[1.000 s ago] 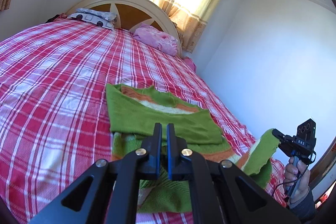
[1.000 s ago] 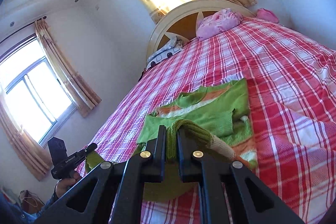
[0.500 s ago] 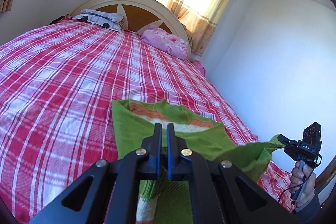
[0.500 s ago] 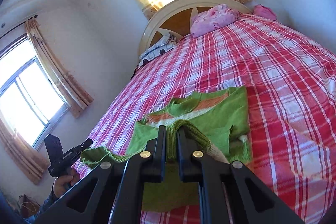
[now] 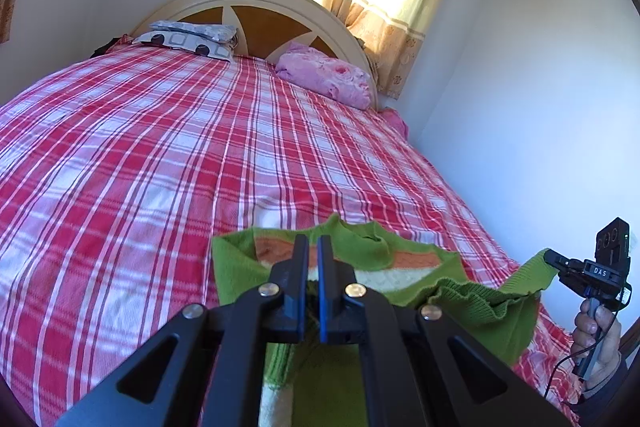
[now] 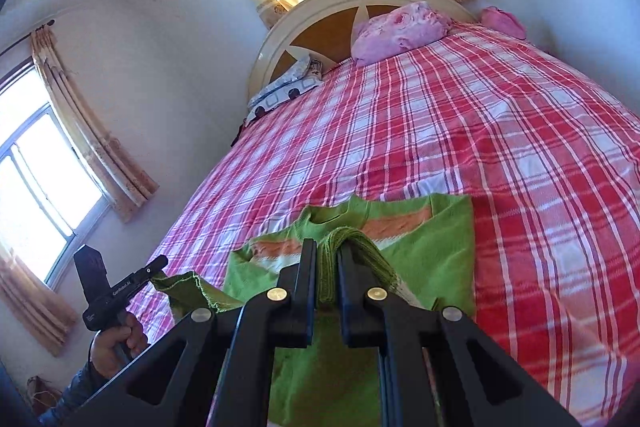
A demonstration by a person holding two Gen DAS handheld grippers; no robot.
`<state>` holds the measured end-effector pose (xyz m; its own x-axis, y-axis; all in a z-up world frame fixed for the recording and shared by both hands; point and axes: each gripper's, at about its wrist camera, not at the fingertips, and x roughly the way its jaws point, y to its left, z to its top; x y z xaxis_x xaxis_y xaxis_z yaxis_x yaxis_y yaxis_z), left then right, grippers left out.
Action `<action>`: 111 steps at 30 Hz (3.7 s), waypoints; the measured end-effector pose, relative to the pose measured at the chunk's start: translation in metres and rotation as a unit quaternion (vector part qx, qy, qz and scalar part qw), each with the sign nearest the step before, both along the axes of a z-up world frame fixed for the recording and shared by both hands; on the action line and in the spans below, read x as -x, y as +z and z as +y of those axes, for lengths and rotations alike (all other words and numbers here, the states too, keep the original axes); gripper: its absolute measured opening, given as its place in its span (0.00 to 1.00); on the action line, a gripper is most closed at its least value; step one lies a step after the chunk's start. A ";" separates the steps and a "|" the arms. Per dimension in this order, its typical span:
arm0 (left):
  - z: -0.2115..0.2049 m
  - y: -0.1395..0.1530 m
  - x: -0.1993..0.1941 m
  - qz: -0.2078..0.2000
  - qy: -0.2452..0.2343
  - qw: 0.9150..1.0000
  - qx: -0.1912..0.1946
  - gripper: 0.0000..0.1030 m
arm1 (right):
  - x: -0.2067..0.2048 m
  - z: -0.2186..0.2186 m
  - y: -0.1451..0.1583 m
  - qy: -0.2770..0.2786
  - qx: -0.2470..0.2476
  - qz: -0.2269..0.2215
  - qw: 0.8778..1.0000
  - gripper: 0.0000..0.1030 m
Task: Fold small clothes
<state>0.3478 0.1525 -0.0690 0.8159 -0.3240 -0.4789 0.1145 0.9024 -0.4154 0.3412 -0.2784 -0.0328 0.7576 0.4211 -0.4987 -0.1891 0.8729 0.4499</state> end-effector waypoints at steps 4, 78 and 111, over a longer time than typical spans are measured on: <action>0.002 -0.003 -0.024 0.005 0.007 1.000 -0.006 0.04 | -0.024 -0.004 -0.005 -0.008 0.007 0.010 1.000 0.09; -0.020 -0.106 -0.125 0.120 0.013 0.978 -0.168 0.10 | -0.183 -0.020 -0.126 -0.075 0.221 0.126 0.964 0.03; 0.001 -0.116 0.045 0.137 0.029 0.976 -0.169 0.88 | 0.010 0.038 -0.096 0.008 0.206 0.070 0.976 0.55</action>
